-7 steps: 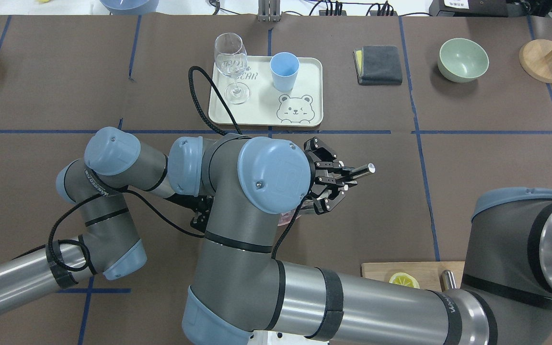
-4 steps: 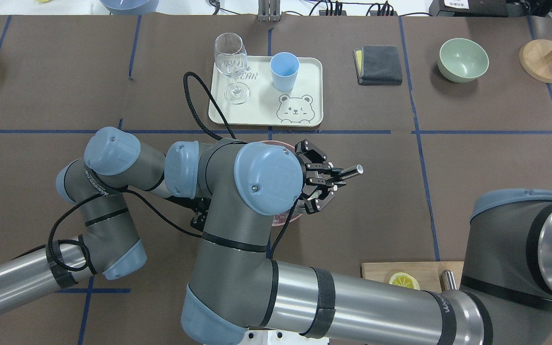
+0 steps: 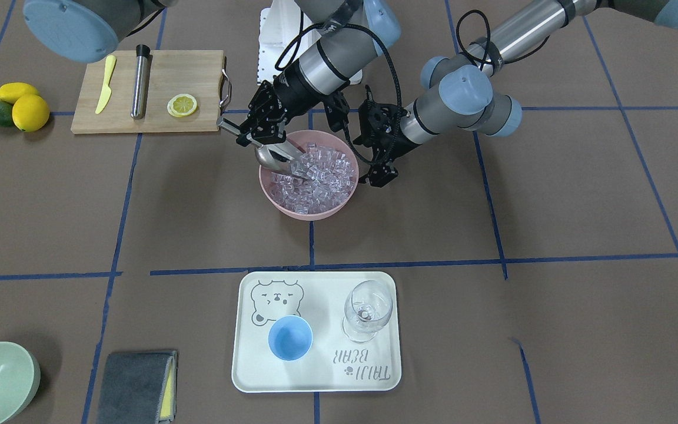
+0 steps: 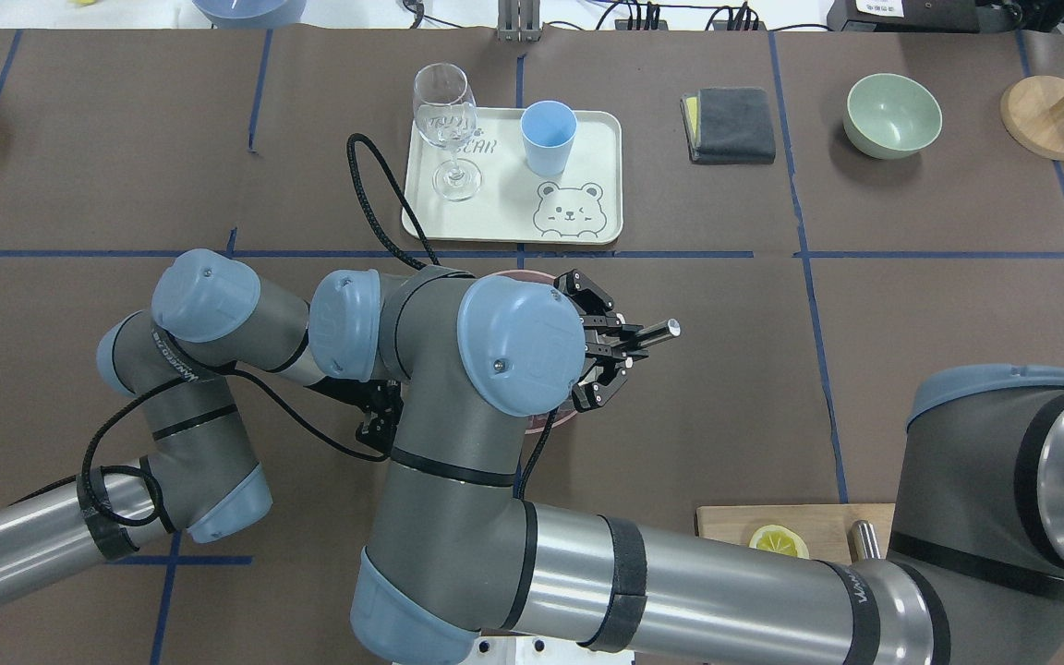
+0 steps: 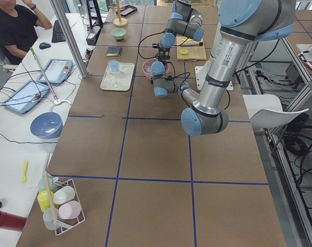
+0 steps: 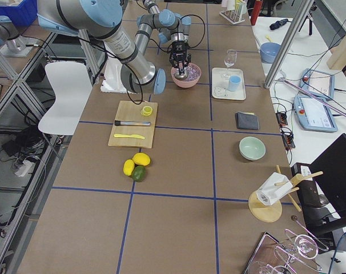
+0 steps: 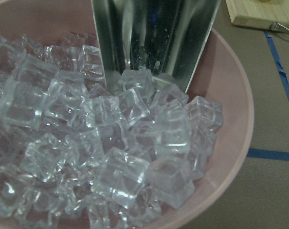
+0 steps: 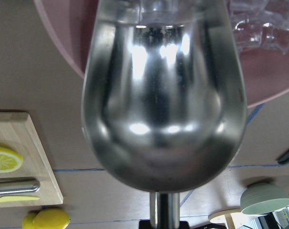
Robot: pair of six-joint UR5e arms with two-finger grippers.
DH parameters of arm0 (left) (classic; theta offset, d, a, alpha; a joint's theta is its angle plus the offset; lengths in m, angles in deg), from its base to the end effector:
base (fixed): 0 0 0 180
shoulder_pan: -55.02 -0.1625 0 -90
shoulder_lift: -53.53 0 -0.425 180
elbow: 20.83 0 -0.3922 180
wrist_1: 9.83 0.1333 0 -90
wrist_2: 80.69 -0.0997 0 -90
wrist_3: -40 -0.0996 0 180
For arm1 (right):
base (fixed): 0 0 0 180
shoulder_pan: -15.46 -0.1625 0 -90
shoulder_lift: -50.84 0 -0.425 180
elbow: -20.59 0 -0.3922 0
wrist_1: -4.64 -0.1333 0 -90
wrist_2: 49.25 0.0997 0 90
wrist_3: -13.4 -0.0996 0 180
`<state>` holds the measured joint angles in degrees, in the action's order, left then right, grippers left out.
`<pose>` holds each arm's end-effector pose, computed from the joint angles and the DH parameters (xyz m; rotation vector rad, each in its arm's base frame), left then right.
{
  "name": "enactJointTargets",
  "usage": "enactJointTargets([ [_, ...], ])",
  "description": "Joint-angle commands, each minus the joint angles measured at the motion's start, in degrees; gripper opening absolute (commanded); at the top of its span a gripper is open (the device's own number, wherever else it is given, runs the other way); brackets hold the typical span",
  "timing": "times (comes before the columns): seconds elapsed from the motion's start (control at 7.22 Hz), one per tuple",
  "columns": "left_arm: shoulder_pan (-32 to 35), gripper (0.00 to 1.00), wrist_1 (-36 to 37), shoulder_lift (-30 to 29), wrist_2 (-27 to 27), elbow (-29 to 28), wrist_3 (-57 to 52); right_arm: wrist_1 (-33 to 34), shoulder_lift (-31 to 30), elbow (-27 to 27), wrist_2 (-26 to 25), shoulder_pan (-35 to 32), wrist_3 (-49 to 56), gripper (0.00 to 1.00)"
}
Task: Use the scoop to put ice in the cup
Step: 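Swing the right arm over and dip the scoop into the ice cubes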
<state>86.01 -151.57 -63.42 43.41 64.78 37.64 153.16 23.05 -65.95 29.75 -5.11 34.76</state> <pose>0.5269 -0.4068 0.3172 0.9346 1.1282 1.2729 -0.5827 -0.3814 0.1227 0.0911 0.1932 -1.5789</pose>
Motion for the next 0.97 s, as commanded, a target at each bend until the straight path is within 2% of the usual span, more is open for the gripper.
enactJointTargets([
  [0.0, -0.1, 1.00, 0.1, 0.1, 0.0, 0.0, 0.0, -1.9, -0.4, -0.1, 0.1, 0.0, -0.3, 0.00],
  [0.28, -0.1, 1.00, 0.1, 0.1, 0.0, -0.2, 0.0, -5.9, -2.4, -1.4, 0.1, 0.0, -0.5, 0.00],
  [0.69, -0.1, 1.00, 0.1, 0.1, 0.0, -0.1, 0.0, -10.4, -10.5, -12.3, 2.3, -0.2, -0.6, 0.00],
  [0.83, -0.1, 1.00, 0.0, 0.1, 0.0, -0.1, 0.0, -13.5, -11.7, -12.7, 2.5, -0.4, -0.8, 0.00],
])
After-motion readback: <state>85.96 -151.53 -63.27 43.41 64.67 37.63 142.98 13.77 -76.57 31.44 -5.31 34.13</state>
